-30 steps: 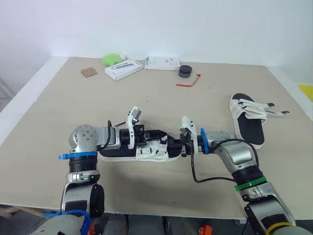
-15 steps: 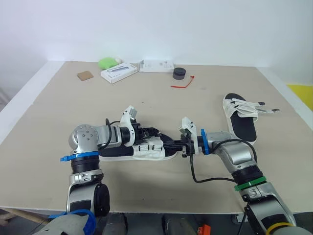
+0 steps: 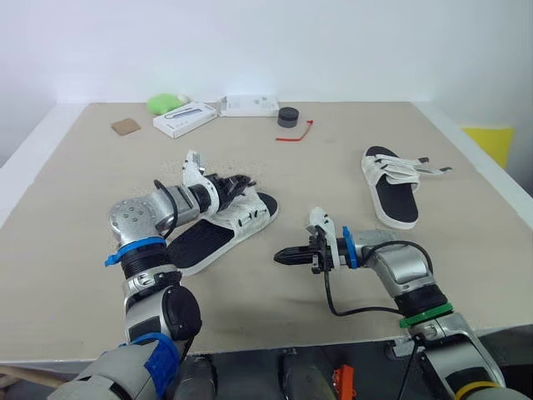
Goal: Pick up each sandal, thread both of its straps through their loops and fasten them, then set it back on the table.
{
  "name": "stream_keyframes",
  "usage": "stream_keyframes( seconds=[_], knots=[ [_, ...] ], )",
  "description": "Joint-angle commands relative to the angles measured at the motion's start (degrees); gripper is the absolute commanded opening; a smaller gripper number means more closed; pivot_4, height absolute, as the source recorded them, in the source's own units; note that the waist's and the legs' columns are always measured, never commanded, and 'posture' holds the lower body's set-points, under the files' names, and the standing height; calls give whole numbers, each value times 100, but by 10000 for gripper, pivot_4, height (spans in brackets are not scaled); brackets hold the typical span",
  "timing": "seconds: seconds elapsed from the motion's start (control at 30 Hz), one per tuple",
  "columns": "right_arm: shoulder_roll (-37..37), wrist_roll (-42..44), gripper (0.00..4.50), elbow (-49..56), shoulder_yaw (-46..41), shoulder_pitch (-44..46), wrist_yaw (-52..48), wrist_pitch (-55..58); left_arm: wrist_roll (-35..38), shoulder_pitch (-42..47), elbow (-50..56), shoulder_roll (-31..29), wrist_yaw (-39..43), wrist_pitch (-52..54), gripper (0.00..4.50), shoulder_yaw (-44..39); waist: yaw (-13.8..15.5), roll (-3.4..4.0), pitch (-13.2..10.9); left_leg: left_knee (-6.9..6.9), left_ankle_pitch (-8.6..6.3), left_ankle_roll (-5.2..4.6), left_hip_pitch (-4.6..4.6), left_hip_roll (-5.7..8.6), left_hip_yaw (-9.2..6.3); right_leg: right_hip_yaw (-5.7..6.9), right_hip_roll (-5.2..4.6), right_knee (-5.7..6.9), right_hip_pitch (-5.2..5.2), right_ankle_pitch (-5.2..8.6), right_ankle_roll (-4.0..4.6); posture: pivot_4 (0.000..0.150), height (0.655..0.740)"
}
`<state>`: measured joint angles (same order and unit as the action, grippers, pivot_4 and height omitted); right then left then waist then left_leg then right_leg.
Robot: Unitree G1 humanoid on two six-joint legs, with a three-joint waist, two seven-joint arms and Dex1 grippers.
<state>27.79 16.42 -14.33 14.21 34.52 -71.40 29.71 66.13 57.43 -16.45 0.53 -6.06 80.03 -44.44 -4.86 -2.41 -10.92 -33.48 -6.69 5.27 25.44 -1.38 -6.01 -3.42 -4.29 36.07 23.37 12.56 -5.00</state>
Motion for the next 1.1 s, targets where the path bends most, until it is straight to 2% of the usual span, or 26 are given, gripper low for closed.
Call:
stream_keyframes(
  seconds=[0.03,0.1,0.17,0.27,0.4,0.5,0.7,0.93,1.1],
  knots=[
    [182,-97,0,-344,-64,316,-162,-116,1665,988,271,-262,431,-53,11383,-65,60,6,-16,5,10,-2,30,-2,-16,10,9,2,22,-34,-2,1500,7400],
    [202,-123,0,-477,-74,411,-227,-158,2181,1006,77,-420,226,-129,11383,-26,68,29,-11,9,24,9,31,-20,-19,12,27,5,25,-27,-9,1500,7400],
    [211,-131,0,-506,-62,426,-276,-201,2546,773,175,-609,227,-34,11383,278,68,64,9,20,-23,22,2,-19,-17,-1,29,6,-4,35,-18,1500,7400],
    [181,-179,0,-573,-25,437,-280,-268,2906,225,654,-1030,650,329,11383,863,63,66,6,30,-61,24,-12,-19,-18,-21,43,21,-11,84,-17,1500,7400],
    [186,-196,0,-695,-48,541,-328,-307,3022,-412,1272,-1561,1249,385,11383,1436,74,49,-7,33,-71,33,-7,-20,-18,-21,43,31,-2,82,15,1500,7400],
    [192,-206,0,-879,-86,686,-364,-366,3194,-720,1440,-1834,1470,147,11383,1708,97,50,-8,29,-70,36,-11,-20,-18,-19,42,31,-6,95,-10,1500,7400],
    [89,-56,0,-1429,-428,1314,-348,-437,2302,-1602,2345,-2293,2324,-160,11383,2486,118,51,-13,14,-31,31,-13,-20,-16,-20,43,31,-9,68,10,1500,7400],
    [-56,-175,0,-1890,-578,1716,-137,-718,1624,-2035,2615,-2826,3510,-527,11383,2970,118,51,-13,16,-23,28,-13,-25,-16,-20,48,31,-6,59,17,1500,7400],
    [-108,-349,0,-2156,-416,1825,-259,-902,581,-2418,3019,-3679,4870,-1077,11383,3483,118,55,-15,30,-29,29,-9,-29,-17,-21,54,31,0,61,-1,1500,7400]
  ],
)
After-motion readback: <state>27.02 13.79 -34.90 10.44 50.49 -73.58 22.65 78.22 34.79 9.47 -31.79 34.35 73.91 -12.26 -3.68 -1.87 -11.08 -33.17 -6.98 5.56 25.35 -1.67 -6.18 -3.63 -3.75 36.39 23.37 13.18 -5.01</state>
